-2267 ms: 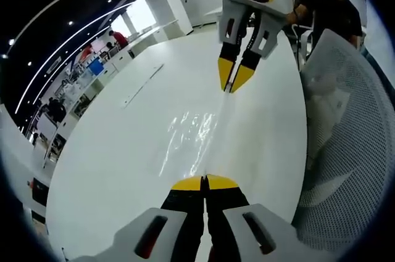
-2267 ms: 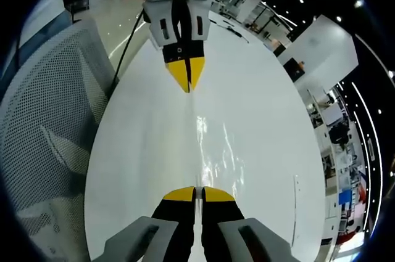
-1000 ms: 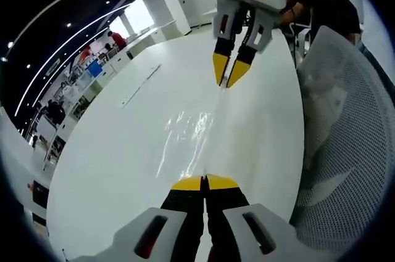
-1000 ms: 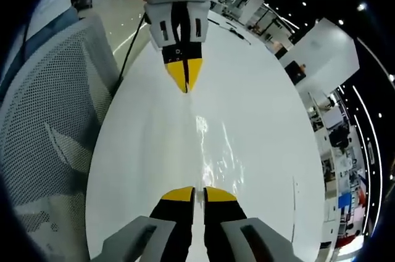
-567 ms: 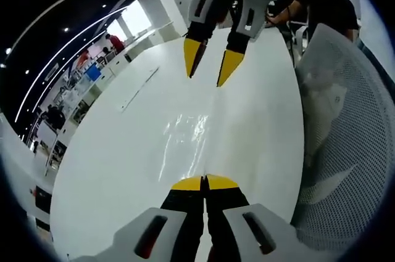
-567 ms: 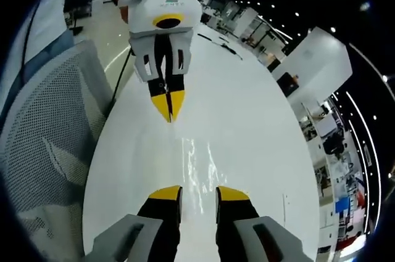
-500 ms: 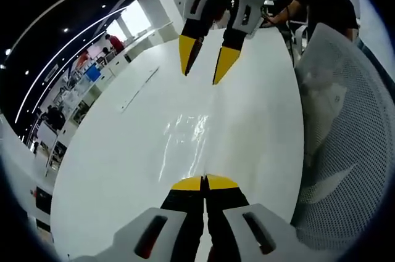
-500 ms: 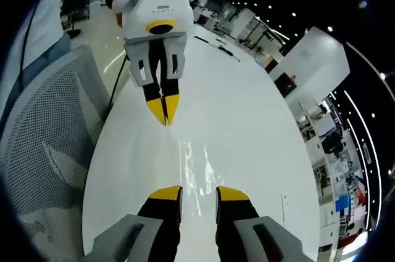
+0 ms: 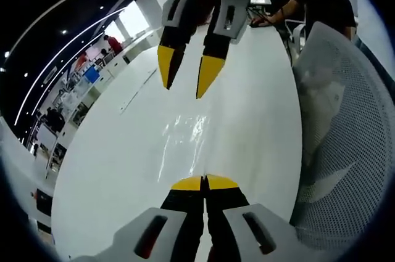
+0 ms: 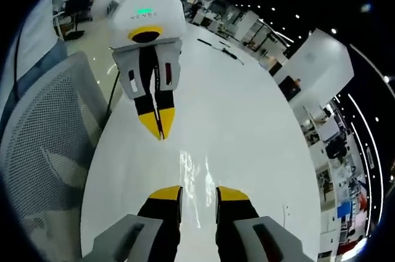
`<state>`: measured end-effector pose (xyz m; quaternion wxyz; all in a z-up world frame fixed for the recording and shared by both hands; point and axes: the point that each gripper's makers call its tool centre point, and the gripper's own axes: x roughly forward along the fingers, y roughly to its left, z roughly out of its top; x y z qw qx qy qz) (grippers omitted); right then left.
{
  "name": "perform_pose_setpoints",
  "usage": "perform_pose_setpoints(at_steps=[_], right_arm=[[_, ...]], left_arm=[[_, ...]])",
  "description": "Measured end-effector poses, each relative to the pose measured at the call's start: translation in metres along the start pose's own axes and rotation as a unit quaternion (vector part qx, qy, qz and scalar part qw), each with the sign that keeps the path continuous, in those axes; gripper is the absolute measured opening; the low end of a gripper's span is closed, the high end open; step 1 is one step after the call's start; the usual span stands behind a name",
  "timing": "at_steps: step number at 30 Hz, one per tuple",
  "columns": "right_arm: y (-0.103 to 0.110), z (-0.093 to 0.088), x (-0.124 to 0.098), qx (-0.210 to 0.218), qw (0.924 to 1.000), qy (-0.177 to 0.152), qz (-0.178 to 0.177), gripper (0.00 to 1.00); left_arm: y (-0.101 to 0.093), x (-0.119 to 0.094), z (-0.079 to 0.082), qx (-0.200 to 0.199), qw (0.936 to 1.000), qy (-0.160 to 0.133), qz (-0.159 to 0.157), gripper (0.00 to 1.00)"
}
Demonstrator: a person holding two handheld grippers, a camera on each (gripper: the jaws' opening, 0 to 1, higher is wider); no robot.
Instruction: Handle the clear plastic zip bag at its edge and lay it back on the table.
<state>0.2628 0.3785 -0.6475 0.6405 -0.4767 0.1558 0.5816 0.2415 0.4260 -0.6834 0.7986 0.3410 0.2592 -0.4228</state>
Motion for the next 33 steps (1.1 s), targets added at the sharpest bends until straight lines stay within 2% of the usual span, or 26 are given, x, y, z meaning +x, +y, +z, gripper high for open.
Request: perform_pose_setpoints(at_steps=[8, 15, 29, 33], right_arm=[[0.008, -0.002, 0.014, -0.028, 0.9994, 0.012, 0.015, 0.18], [0.013, -0.004, 0.020, -0.029, 0.9992, 0.013, 0.026, 0.18], [0.020, -0.007, 0.019, -0.036, 0.9987, 0.017, 0.032, 0.17], [0.018, -0.001, 0.013, -0.034, 0.9991, 0.009, 0.025, 0.17]], left_arm=[[0.001, 0.000, -0.001, -0.005, 1.0000, -0.001, 0.002, 0.00], [0.000, -0.001, -0.002, -0.007, 1.0000, 0.000, 0.003, 0.00], [0.001, 0.000, -0.002, -0.002, 1.0000, 0.000, 0.001, 0.00], [-0.001, -0.001, -0.003, -0.002, 1.0000, 0.001, 0.000, 0.00]])
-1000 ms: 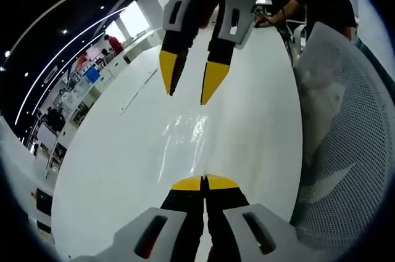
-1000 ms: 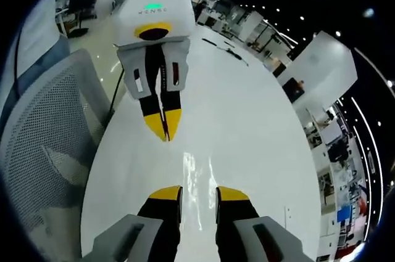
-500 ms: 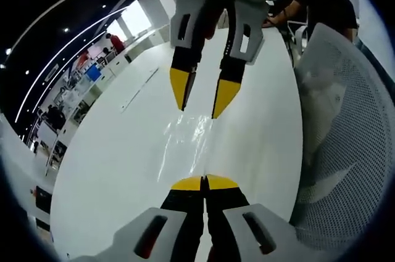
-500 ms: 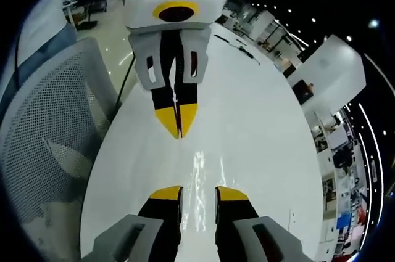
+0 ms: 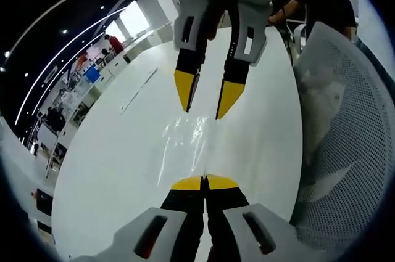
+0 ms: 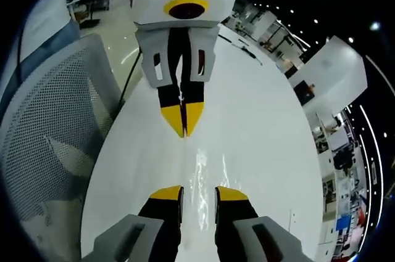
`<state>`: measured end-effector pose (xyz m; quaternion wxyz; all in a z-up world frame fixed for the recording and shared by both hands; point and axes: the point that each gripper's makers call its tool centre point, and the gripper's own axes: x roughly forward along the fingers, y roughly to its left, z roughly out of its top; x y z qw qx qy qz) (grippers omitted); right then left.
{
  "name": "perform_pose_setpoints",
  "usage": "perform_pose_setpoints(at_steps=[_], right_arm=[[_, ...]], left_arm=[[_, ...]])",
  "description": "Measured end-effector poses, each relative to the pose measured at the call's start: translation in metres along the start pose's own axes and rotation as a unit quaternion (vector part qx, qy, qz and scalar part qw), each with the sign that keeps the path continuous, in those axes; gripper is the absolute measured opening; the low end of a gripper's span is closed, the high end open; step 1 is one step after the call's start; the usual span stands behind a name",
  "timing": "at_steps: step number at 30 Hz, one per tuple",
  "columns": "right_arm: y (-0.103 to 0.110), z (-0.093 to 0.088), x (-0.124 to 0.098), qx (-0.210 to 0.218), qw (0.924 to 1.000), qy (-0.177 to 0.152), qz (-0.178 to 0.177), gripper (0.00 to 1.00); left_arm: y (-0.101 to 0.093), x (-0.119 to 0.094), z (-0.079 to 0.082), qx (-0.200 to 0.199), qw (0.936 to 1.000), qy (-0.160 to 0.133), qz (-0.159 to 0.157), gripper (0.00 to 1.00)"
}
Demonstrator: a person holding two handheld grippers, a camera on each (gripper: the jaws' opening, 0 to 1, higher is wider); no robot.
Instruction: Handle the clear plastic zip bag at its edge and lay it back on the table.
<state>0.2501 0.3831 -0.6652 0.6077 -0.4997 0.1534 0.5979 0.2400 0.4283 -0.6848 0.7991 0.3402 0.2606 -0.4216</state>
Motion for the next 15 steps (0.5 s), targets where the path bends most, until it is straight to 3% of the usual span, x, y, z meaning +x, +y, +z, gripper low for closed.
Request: perform_pose_setpoints(at_steps=[15], right_arm=[[0.0027, -0.0005, 0.0063, -0.013, 0.9999, 0.006, 0.006, 0.16]], left_arm=[[0.0002, -0.0010, 0.0002, -0.001, 1.0000, -0.001, 0.001, 0.00]])
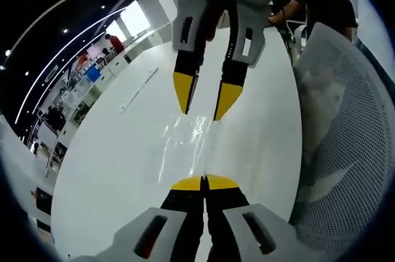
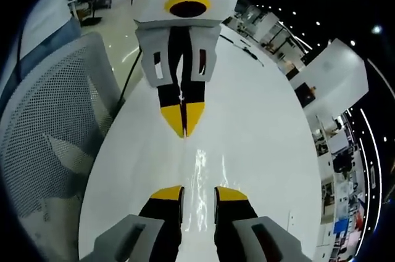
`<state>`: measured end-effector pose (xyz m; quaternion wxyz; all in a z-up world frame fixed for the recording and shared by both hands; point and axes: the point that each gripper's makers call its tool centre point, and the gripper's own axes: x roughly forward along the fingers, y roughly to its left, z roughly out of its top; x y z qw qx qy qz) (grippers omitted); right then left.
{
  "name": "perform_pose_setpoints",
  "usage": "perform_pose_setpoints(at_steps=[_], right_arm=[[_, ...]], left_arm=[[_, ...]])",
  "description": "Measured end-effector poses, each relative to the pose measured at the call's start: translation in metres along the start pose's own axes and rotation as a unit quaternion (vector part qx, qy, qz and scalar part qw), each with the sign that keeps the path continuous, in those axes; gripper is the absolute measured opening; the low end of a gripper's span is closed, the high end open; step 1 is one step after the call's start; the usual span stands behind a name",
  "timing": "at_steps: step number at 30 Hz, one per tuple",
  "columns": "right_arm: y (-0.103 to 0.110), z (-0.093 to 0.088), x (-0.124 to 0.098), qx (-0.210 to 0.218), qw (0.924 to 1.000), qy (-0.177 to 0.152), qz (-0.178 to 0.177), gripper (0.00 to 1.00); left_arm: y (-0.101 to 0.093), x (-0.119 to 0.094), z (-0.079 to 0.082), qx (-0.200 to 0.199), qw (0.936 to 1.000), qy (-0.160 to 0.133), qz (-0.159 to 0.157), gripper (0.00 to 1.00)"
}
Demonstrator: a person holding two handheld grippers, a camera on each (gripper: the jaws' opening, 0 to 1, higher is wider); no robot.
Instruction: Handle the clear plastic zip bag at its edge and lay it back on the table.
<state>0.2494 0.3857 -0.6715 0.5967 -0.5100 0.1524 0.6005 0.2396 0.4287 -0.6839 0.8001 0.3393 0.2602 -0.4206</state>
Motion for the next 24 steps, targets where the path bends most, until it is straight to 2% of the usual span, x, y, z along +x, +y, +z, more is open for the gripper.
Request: perform_pose_setpoints(at_steps=[14, 24], right_arm=[[0.012, -0.008, 0.009, 0.004, 0.9997, 0.011, 0.022, 0.16], [0.016, -0.017, 0.016, 0.019, 0.9993, 0.020, 0.026, 0.05]], left_arm=[[-0.002, 0.000, 0.003, 0.002, 1.0000, -0.004, -0.001, 0.00], [-0.004, 0.001, 0.006, 0.004, 0.9999, -0.009, -0.004, 0.00]])
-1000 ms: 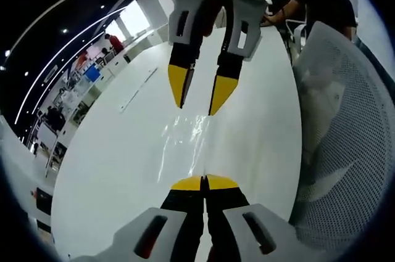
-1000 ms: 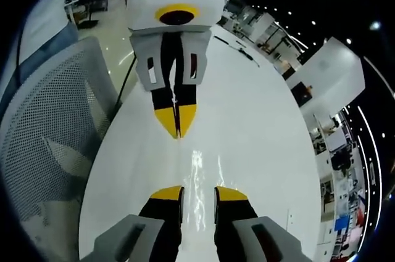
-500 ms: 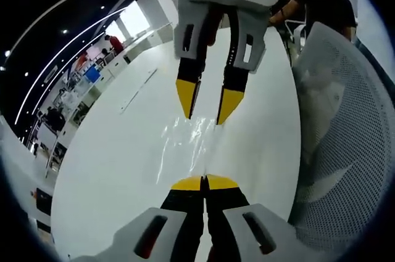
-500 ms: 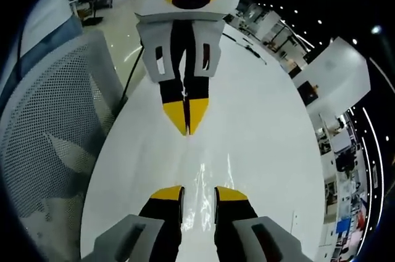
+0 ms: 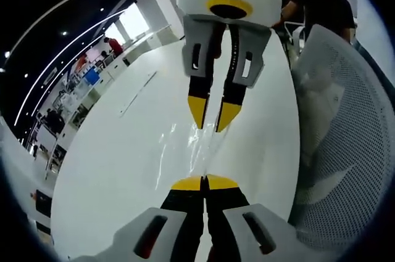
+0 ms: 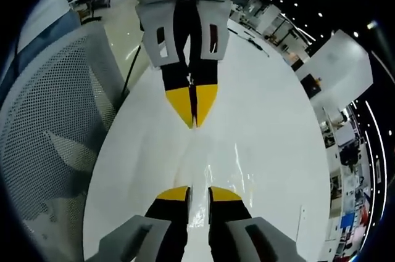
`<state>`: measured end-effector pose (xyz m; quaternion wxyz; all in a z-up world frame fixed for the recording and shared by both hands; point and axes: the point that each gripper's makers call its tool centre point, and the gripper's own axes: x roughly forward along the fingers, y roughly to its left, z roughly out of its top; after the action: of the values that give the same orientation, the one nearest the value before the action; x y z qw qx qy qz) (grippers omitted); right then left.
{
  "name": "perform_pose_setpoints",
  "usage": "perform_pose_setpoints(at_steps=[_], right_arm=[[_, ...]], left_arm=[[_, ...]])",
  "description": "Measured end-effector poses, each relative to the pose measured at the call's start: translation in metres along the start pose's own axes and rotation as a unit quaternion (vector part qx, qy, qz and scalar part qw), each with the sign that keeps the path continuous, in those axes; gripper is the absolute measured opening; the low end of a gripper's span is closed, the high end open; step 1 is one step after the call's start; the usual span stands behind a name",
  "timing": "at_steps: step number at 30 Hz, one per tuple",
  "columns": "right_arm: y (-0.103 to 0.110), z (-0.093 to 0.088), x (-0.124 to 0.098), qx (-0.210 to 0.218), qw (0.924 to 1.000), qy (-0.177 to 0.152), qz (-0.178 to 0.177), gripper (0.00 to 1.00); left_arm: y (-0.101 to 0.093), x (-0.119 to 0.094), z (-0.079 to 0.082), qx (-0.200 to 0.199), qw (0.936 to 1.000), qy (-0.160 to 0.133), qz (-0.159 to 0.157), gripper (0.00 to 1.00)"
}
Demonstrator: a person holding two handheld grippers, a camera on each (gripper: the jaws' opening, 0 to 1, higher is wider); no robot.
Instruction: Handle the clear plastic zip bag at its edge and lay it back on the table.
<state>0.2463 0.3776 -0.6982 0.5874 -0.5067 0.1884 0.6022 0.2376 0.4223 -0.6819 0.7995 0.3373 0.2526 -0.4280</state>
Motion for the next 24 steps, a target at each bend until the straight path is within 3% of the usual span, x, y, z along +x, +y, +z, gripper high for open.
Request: perform_pose_setpoints(at_steps=[3, 11, 19, 24], right_arm=[[0.002, 0.000, 0.001, 0.002, 1.0000, -0.001, 0.003, 0.00], [0.007, -0.002, 0.003, 0.022, 0.9996, 0.000, 0.017, 0.00], [0.002, -0.003, 0.003, 0.043, 0.9990, 0.006, 0.006, 0.00], [-0.002, -0.009, 0.007, 0.055, 0.9984, 0.015, 0.003, 0.00]], left_arm=[[0.000, 0.000, -0.002, -0.001, 1.0000, 0.000, 0.000, 0.00], [0.001, -0.002, 0.002, -0.014, 0.9999, -0.005, 0.005, 0.00], [0.002, -0.003, 0.001, -0.016, 0.9998, 0.001, 0.008, 0.01], [0.004, -0.011, 0.010, -0.029, 0.9994, -0.016, 0.009, 0.06]])
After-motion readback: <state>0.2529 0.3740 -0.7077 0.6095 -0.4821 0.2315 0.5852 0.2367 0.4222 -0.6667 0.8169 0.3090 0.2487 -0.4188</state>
